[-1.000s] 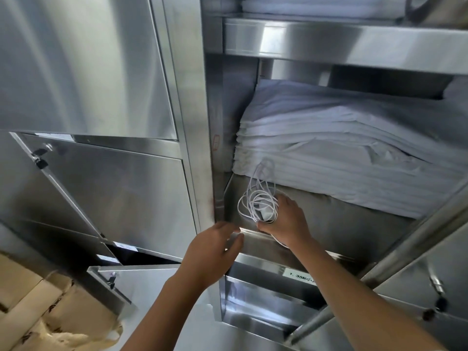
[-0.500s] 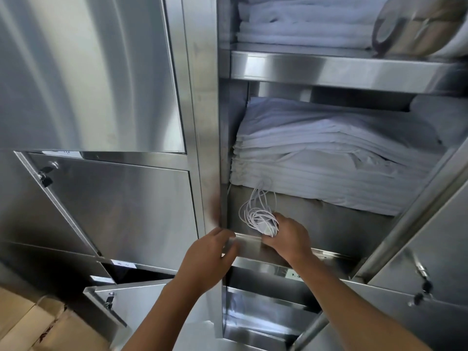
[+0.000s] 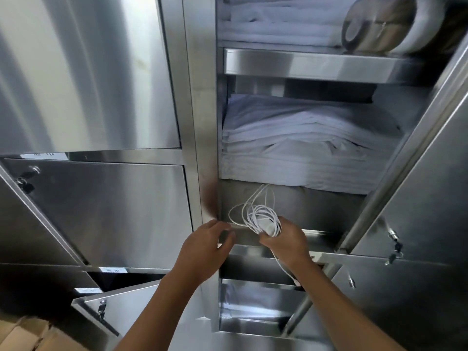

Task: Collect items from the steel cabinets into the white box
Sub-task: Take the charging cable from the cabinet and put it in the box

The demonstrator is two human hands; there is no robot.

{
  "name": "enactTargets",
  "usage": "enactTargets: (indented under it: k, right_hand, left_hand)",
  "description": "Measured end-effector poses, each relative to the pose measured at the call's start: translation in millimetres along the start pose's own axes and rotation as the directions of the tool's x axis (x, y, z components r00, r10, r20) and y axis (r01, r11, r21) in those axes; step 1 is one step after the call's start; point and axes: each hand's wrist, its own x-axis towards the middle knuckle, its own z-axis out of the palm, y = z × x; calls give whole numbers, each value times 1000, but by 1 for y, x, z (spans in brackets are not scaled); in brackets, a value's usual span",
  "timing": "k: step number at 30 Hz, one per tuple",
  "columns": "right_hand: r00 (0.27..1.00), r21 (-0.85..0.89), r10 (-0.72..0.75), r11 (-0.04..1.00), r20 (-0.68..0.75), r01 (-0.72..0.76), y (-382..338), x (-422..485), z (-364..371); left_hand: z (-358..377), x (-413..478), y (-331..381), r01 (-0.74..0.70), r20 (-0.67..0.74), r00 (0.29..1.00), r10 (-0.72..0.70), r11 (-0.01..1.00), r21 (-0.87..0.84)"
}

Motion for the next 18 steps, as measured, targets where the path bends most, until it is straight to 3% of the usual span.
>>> enactTargets:
  k: [7, 18]
  right_hand:
    - [994, 193, 88, 978, -57, -76, -28, -35, -39]
    - [988, 501, 89, 865, -128, -12, -62, -72, -115]
  left_hand:
    - [-2, -10, -2, -78, 10, 997, 78, 997, -2]
    - [-34, -16, 61, -244, -61, 968, 244, 970, 7]
